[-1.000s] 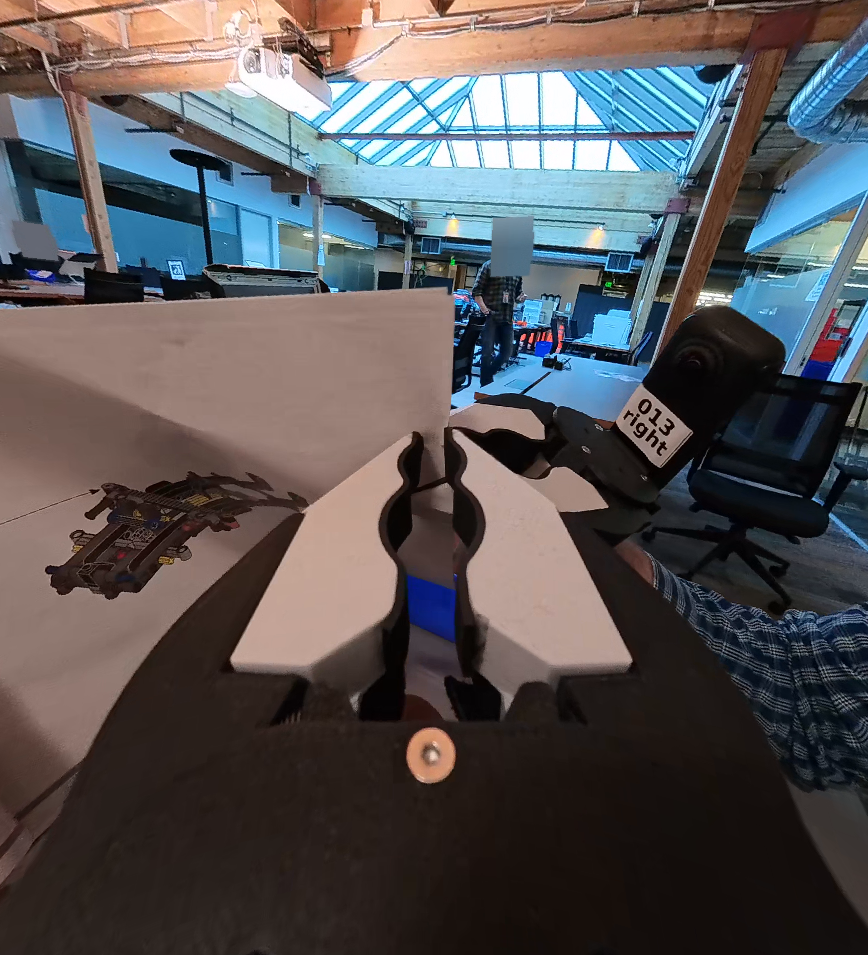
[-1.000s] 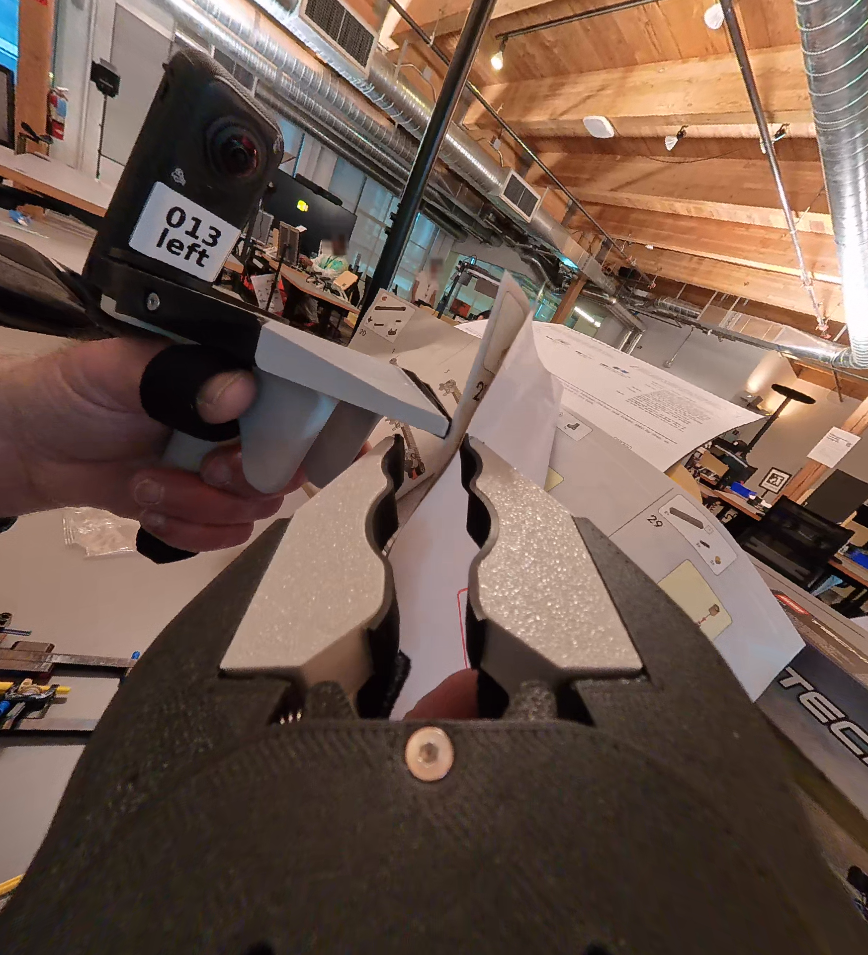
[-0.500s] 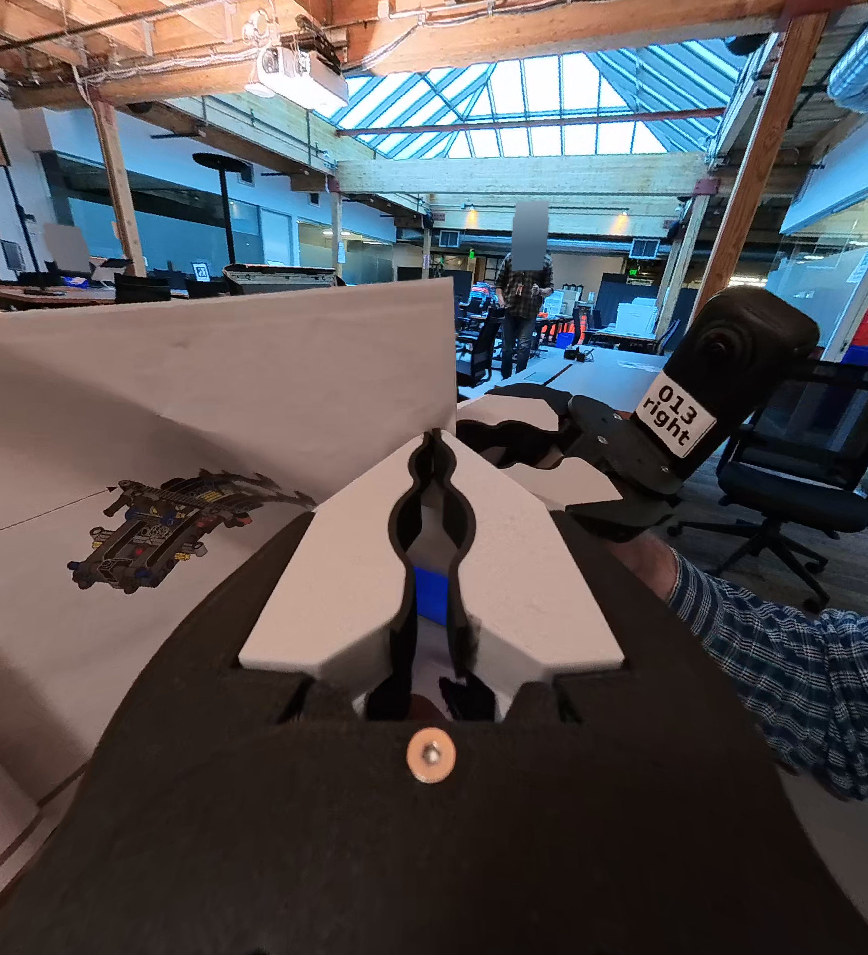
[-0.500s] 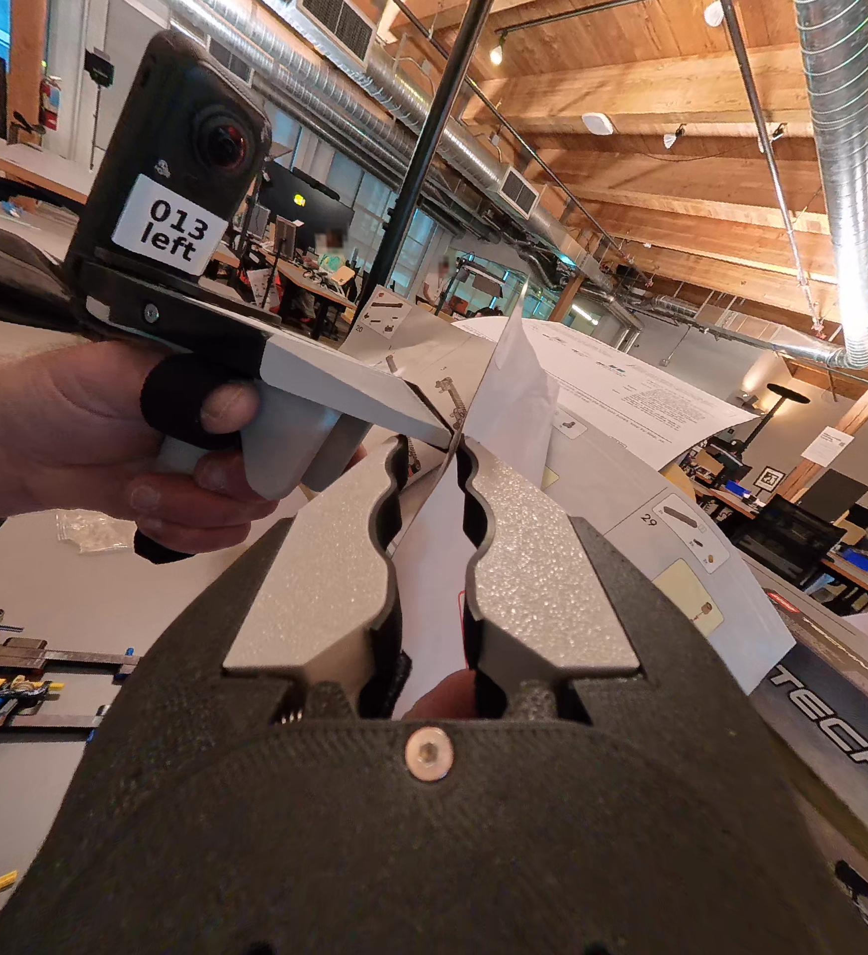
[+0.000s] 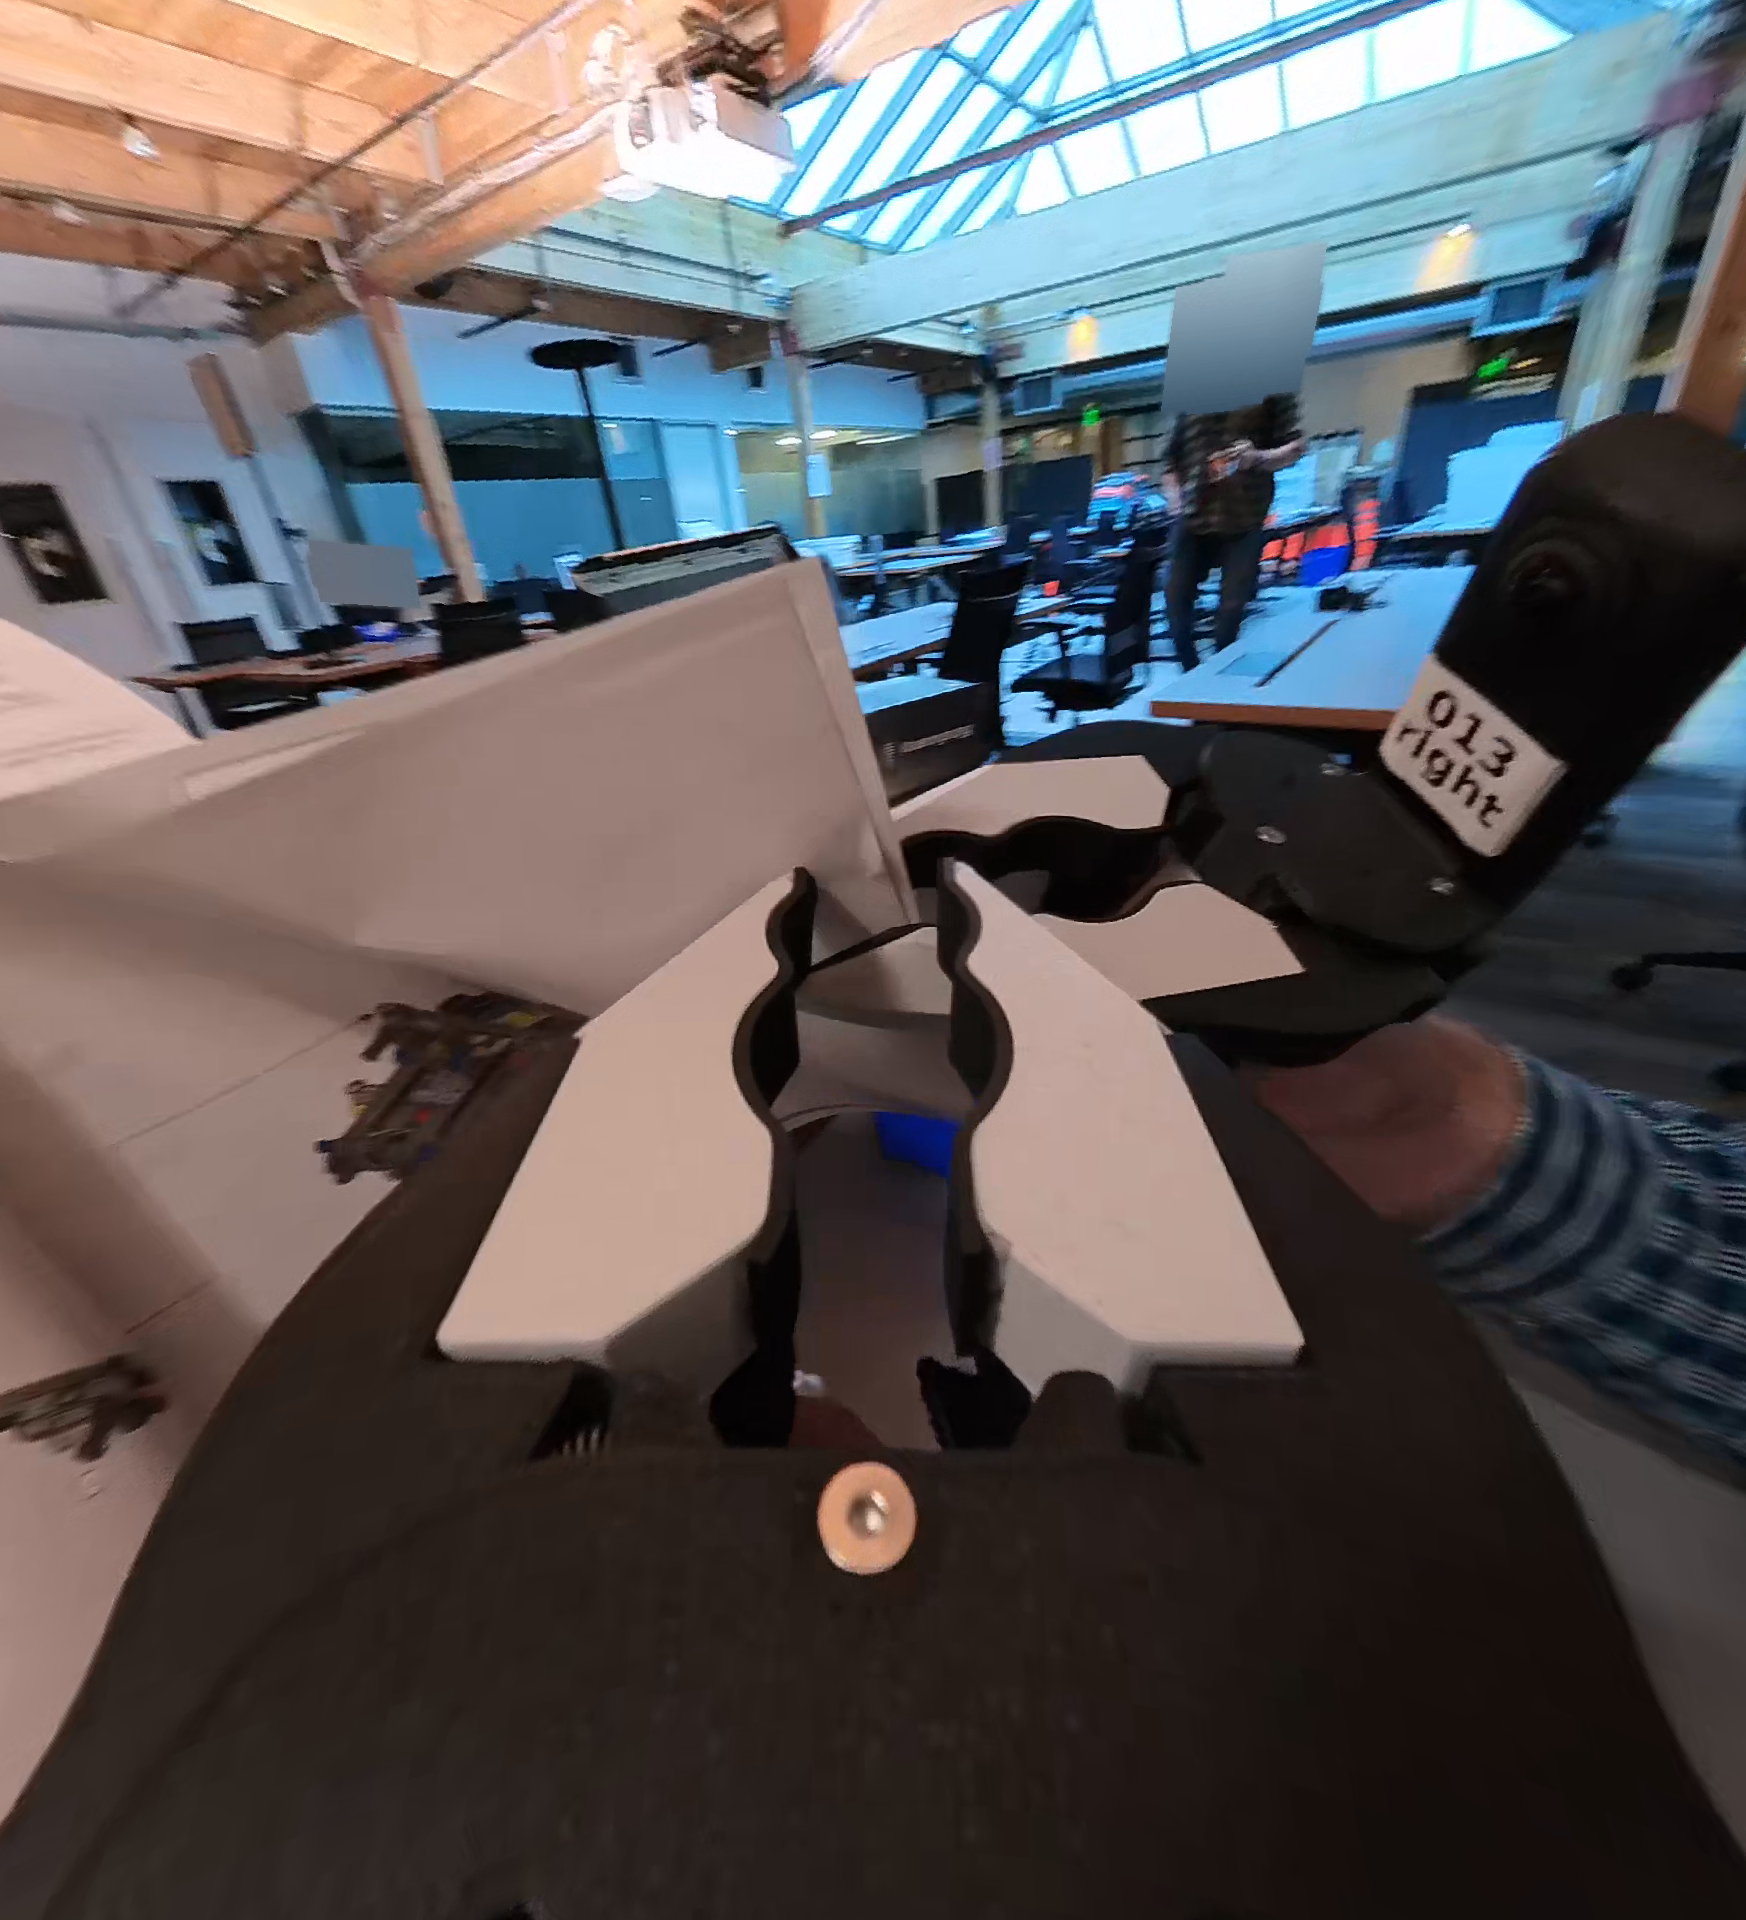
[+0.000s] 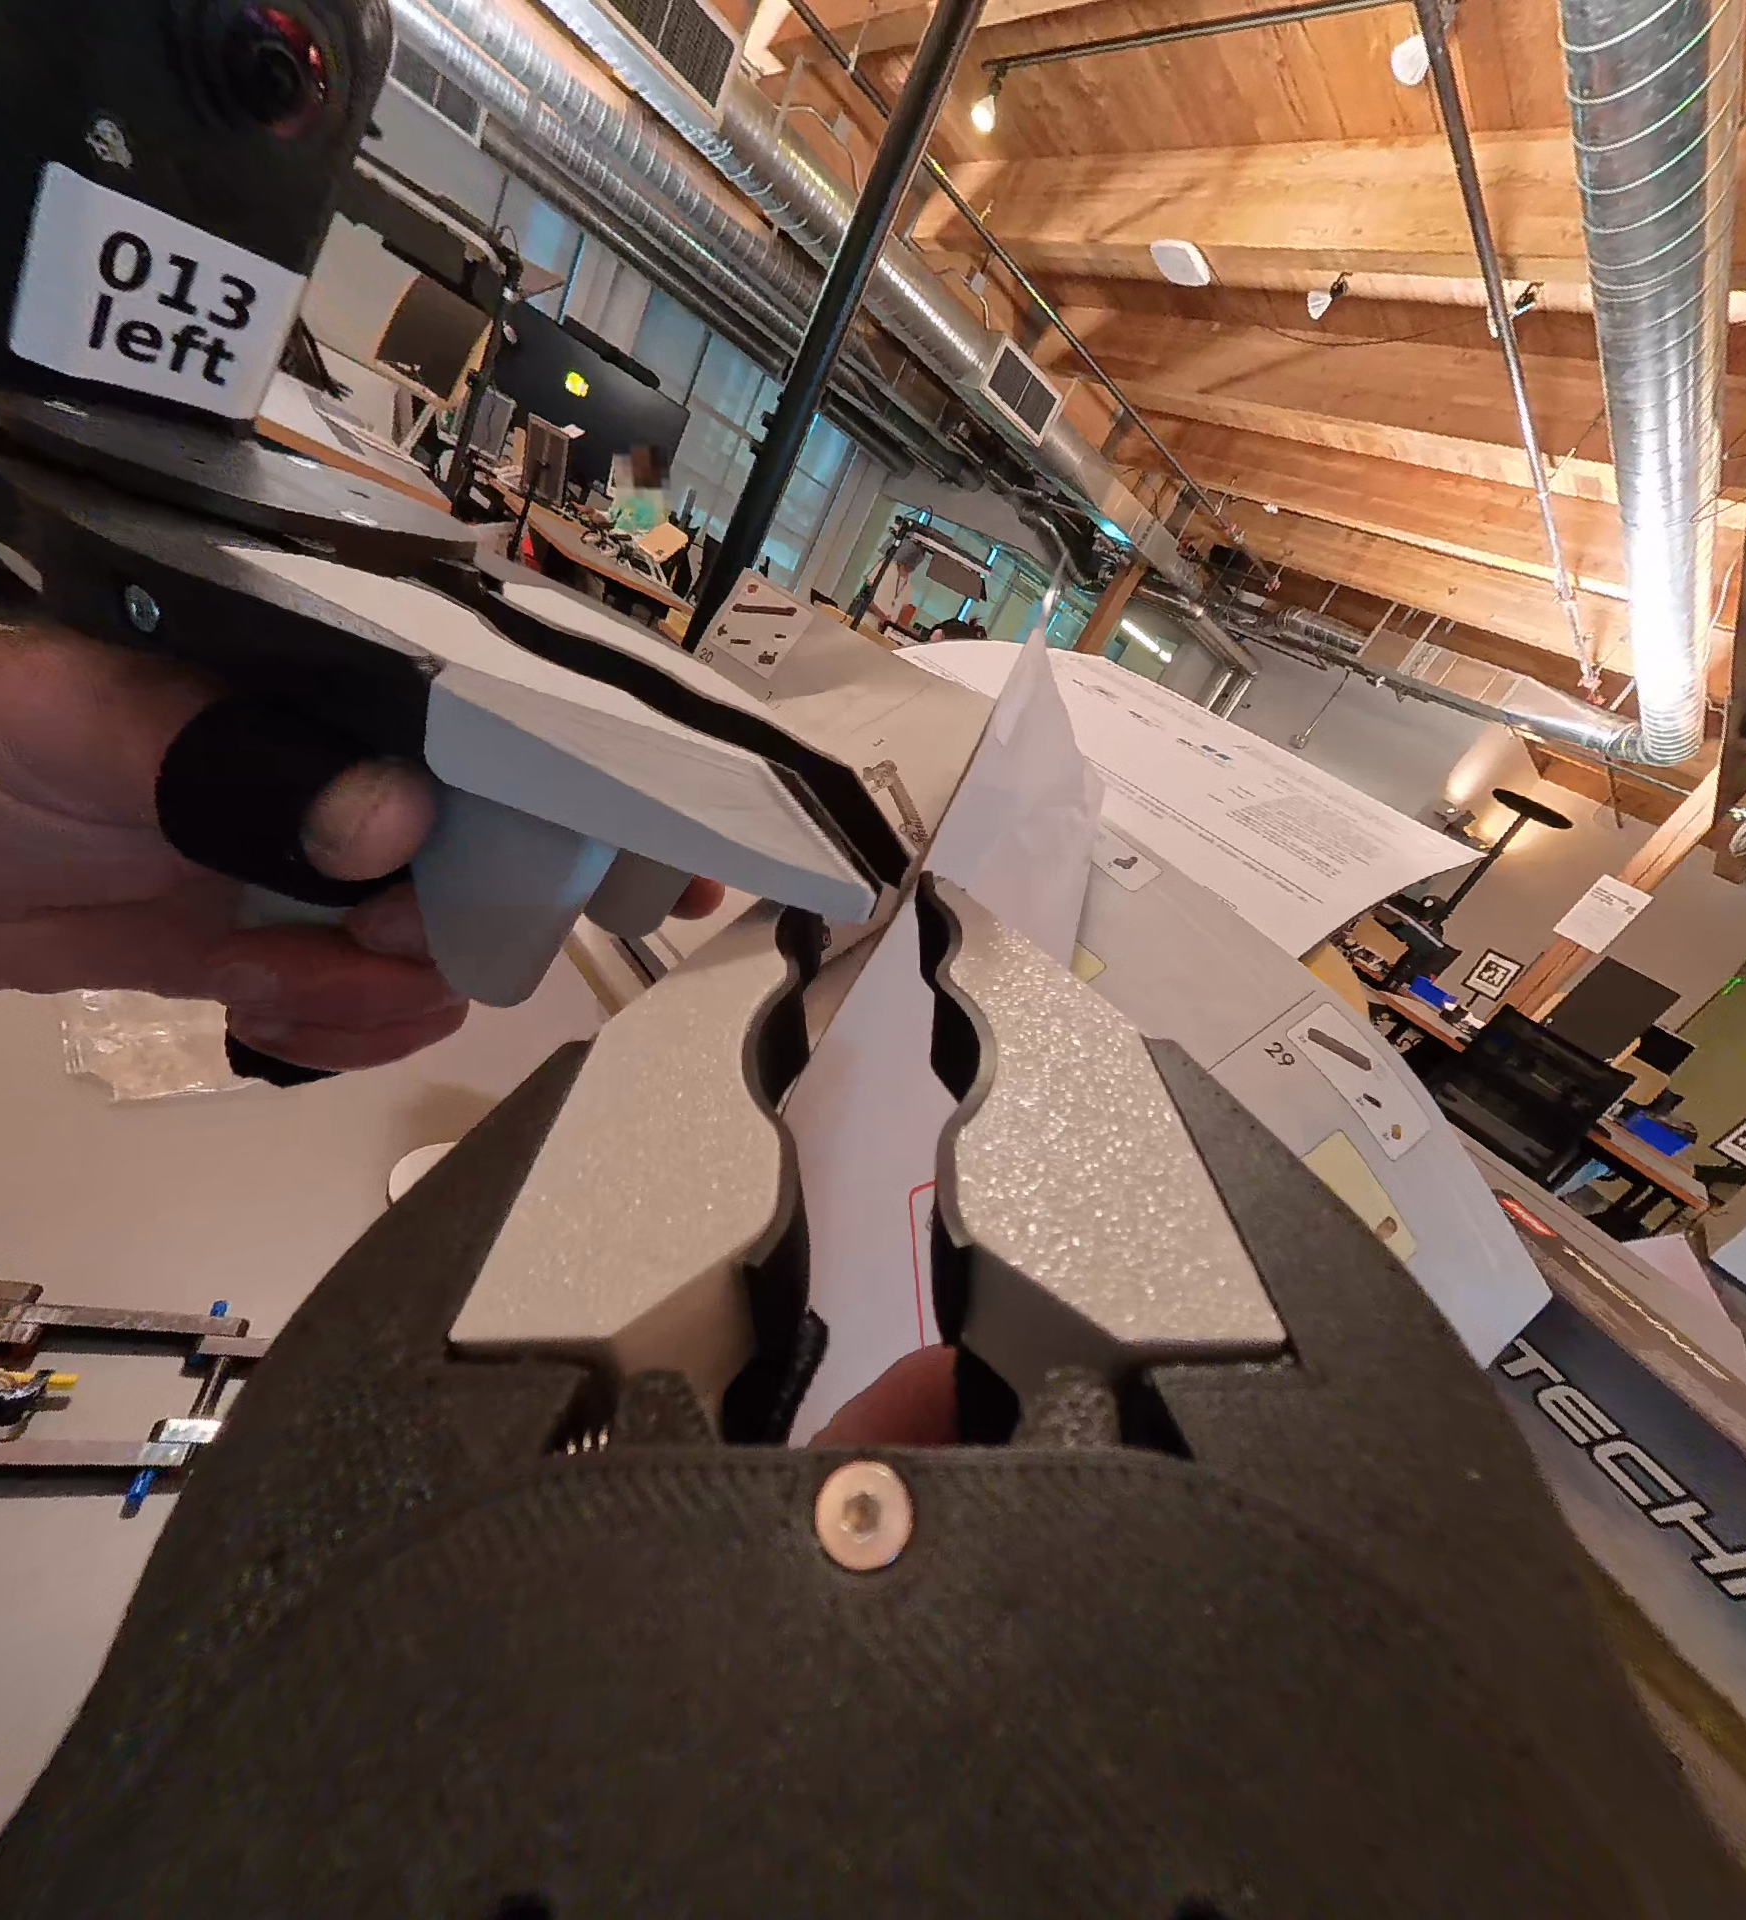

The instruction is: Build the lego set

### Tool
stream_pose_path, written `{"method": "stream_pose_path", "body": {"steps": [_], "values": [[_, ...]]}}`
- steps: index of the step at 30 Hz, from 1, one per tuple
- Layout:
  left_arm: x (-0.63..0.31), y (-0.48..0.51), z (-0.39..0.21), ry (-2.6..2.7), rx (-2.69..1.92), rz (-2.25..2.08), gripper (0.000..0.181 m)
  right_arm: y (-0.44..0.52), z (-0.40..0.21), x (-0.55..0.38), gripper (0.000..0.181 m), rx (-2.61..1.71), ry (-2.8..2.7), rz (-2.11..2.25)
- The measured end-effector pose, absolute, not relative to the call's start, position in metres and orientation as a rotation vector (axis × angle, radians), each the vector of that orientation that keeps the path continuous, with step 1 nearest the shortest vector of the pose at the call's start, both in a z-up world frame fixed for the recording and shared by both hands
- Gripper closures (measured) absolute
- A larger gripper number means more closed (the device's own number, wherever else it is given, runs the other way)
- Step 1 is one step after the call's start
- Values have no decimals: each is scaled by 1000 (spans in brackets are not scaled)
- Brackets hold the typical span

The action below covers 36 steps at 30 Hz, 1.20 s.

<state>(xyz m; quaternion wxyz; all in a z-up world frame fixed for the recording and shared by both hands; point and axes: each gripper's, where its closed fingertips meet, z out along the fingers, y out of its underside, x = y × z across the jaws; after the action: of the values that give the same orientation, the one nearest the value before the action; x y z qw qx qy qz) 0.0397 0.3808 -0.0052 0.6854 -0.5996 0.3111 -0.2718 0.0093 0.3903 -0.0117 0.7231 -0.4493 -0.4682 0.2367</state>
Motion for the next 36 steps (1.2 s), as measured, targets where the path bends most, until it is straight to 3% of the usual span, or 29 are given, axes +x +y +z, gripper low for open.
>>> {"method": "stream_pose_path", "body": {"steps": [1,36], "values": [[38,381,-5,692,-1341,-585,160,390,-12,9,167,-989,-1036,519],[23,382,-11,683,-1363,-733,163,382,-17,6,178,-973,-1084,696]]}}
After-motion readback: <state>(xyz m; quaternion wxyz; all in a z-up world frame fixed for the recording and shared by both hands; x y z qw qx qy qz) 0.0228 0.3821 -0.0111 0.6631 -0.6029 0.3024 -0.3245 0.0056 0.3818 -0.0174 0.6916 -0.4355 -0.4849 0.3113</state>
